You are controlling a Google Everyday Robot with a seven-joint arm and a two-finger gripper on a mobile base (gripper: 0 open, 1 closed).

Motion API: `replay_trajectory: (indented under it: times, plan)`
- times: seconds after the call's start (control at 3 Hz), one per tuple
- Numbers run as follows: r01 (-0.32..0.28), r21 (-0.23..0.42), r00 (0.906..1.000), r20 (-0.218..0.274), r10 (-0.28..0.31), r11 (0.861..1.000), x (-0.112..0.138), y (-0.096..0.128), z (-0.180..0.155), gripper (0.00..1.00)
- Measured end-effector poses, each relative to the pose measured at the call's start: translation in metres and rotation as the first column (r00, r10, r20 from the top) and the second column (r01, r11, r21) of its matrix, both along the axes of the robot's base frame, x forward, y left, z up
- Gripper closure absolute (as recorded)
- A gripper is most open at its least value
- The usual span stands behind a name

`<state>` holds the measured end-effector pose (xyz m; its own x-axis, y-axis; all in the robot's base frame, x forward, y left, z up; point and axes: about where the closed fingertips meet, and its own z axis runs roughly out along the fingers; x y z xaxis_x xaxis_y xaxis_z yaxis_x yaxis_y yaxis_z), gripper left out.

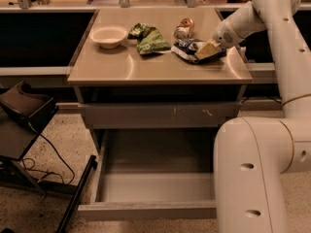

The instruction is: Place blue chip bag into middle drawer

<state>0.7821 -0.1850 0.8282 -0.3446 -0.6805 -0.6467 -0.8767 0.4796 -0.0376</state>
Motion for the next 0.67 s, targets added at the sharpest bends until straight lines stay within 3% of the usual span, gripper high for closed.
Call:
replay_trajectory:
  times: [0.67]
  plan:
    - [0.000, 0.000, 1.0000, 0.000, 0.000, 1.000, -0.0011, 0.0005, 0.0052, 1.00]
